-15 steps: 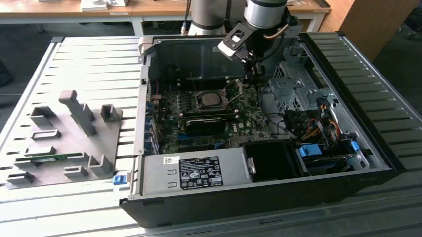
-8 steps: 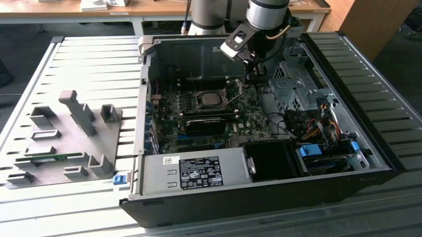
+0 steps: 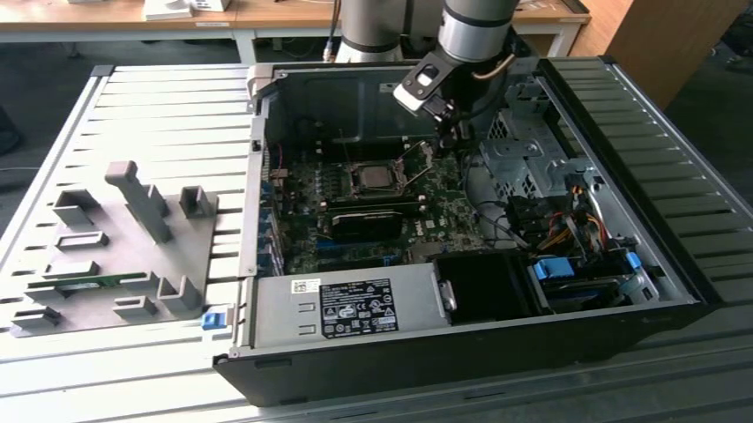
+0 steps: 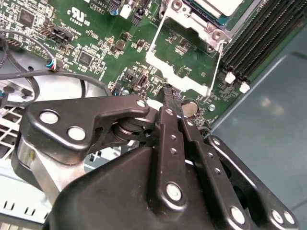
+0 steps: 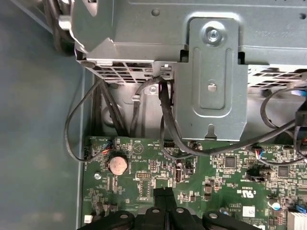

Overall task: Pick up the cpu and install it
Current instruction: 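Close the cpu cover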

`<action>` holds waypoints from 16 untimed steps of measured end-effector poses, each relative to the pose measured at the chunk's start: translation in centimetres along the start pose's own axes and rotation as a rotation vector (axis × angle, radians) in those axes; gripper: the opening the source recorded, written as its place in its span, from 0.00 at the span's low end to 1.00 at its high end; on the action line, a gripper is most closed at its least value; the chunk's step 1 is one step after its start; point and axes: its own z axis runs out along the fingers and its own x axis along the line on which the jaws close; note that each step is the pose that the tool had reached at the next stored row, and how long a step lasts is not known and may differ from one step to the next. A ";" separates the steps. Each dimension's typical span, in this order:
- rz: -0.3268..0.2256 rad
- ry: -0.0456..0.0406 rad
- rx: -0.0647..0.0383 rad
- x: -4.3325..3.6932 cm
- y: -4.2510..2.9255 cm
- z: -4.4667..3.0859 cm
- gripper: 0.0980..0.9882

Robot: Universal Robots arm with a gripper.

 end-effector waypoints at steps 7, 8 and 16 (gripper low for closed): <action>0.000 0.0007 0.000 0.00 -0.38 0.18 0.01; 0.000 0.0012 0.000 0.00 -0.50 0.14 0.01; 0.000 0.0019 0.000 0.02 -1.24 -0.03 0.01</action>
